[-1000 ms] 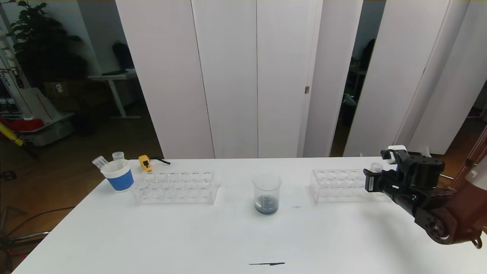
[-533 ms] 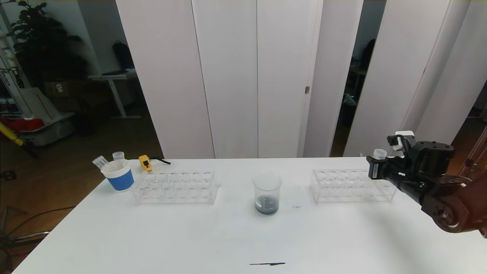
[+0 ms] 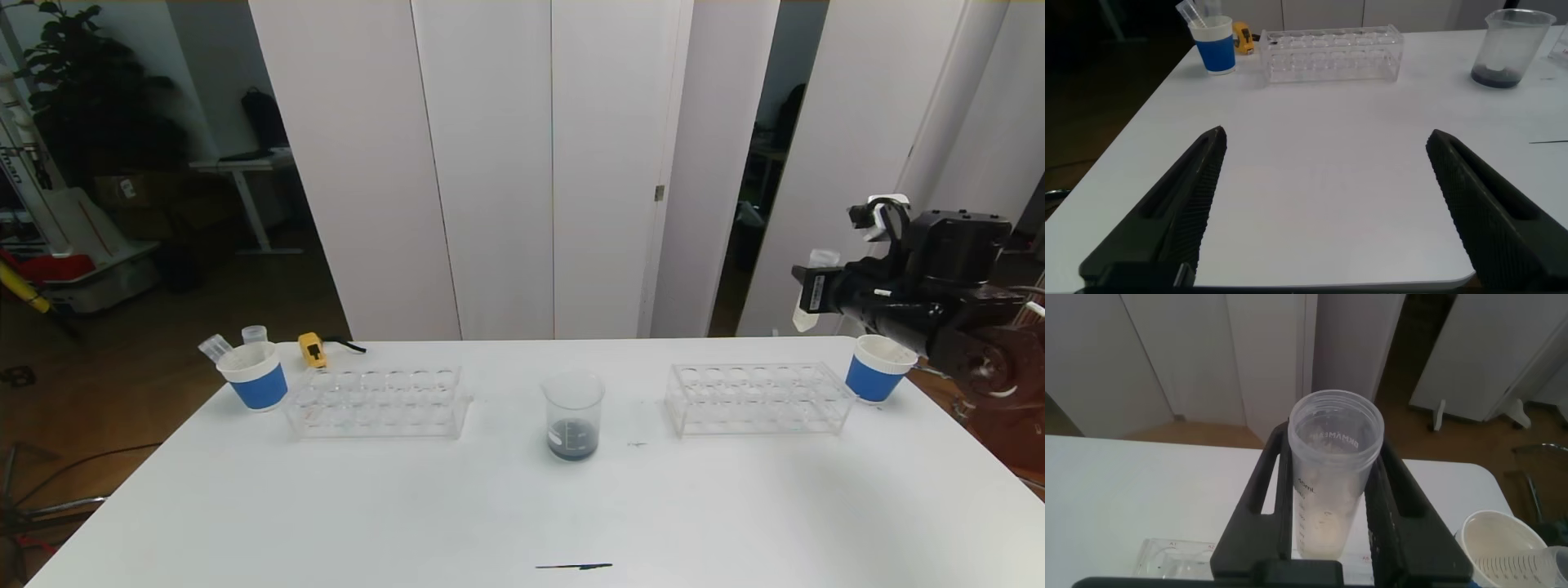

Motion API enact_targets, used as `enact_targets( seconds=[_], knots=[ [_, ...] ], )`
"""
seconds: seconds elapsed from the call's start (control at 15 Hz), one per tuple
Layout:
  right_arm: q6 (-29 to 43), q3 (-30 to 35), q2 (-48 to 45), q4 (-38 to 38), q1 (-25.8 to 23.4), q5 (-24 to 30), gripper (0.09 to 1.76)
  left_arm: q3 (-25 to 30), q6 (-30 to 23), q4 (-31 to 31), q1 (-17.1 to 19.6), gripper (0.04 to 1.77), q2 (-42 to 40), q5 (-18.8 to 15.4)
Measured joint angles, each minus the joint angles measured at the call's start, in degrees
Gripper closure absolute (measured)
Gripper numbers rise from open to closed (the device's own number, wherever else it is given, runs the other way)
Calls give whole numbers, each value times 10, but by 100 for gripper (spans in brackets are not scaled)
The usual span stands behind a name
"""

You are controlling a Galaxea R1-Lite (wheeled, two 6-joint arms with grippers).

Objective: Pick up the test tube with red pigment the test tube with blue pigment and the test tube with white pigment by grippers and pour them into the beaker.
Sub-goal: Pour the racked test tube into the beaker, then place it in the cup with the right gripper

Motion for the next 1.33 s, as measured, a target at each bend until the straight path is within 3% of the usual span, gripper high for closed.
enact_targets(
  seconds=[0.27, 0.47, 0.93, 1.33],
  knots=[
    [4, -161, -6, 144, -8, 56, 127, 0, 0, 0, 0, 6, 0, 0],
    [8, -244, 5, 169, -3, 150, 127, 0, 0, 0, 0, 6, 0, 0],
    [-69, -294, 64, 169, 55, 279, 127, 0, 0, 0, 0, 6, 0, 0],
    [-132, -318, 133, 132, 117, 293, 127, 0, 0, 0, 0, 6, 0, 0]
  ],
)
